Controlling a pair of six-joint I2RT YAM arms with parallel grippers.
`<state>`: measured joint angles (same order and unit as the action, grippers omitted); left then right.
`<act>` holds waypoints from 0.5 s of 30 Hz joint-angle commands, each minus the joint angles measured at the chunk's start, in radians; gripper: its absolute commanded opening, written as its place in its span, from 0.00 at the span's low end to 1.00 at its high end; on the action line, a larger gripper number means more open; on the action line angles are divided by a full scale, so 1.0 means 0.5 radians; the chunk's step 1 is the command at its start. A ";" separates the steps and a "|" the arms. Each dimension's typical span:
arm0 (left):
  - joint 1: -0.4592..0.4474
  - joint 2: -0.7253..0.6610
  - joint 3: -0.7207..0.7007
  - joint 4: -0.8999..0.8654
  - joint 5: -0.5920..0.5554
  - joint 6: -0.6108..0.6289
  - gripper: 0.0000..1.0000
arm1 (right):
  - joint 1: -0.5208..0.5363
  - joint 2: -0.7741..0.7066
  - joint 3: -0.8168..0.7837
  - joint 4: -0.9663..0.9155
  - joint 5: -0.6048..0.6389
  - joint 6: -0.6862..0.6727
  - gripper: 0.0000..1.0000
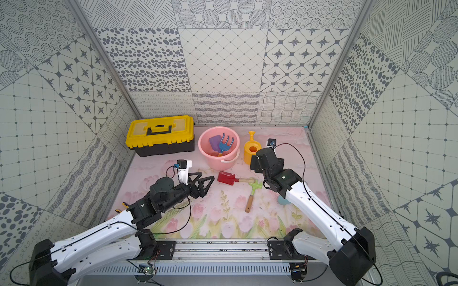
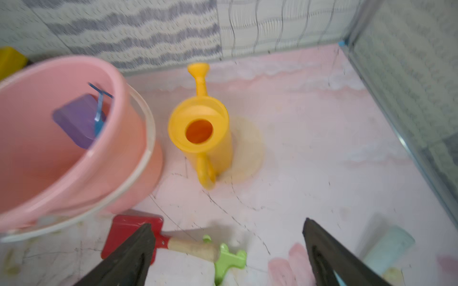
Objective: Organize the gardening tools
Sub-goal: Adjust the gardening tool at the center of the board.
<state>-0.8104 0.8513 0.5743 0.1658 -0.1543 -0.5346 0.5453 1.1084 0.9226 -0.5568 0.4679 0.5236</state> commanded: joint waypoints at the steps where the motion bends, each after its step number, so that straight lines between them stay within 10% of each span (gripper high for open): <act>1: -0.011 0.012 0.032 0.032 0.065 -0.032 0.93 | -0.090 -0.155 -0.260 -0.203 -0.202 0.453 0.97; 15: -0.011 0.026 0.046 0.036 0.141 -0.051 0.93 | -0.534 -0.356 -0.877 -0.361 -0.402 0.873 0.97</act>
<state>-0.8104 0.8589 0.5804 0.1638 -0.1150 -0.5549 0.3038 0.9325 0.4885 -0.7536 0.2955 0.9188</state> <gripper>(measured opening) 0.931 0.967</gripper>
